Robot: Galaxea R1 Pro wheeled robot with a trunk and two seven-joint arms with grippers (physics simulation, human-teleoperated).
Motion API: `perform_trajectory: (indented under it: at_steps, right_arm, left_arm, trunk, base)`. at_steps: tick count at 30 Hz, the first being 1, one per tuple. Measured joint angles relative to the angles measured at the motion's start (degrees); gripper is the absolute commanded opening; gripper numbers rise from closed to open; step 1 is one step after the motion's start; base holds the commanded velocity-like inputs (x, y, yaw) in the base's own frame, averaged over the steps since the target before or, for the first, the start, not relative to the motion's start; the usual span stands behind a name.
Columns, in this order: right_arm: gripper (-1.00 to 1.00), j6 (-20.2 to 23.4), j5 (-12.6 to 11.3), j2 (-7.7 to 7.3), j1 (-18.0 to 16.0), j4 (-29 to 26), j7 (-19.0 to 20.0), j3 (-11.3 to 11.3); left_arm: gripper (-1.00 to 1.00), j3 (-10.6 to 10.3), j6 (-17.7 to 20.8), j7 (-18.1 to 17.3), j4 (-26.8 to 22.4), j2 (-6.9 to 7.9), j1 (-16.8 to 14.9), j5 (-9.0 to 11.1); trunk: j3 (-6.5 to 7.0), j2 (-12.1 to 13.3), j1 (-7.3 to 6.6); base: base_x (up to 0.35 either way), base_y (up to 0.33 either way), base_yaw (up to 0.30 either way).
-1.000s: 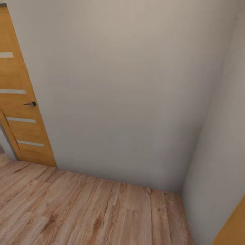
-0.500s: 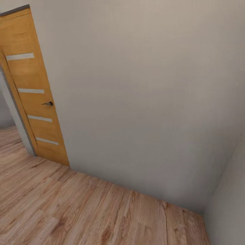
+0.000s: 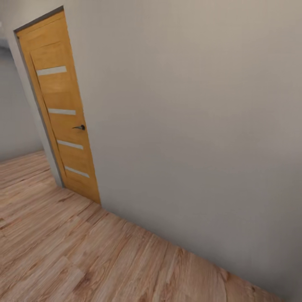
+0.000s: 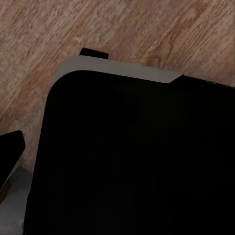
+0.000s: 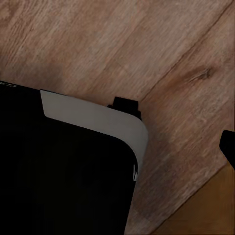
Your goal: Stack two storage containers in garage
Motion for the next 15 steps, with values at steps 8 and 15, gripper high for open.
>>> perform_trajectory:
  at_steps: [8, 15]
  right_arm:
    - [1.0, 0.0, 0.0, 0.0, 0.0, 0.0, -0.03, 0.0]
    - [1.0, 0.0, 0.0, 0.0, 0.0, 0.0, -0.01, 0.0]
  left_arm:
    - [1.0, 0.0, 0.0, 0.0, -0.04, 0.0, 0.0, 0.03]
    - [1.0, 0.0, 0.0, 0.0, -0.07, 0.0, 0.0, -0.02]
  trunk:
    - [0.0, 0.0, 0.0]
    - [0.0, 0.0, 0.01]
  base:
    - [0.241, 0.0, 0.267]
    - [0.199, 0.0, 0.268]
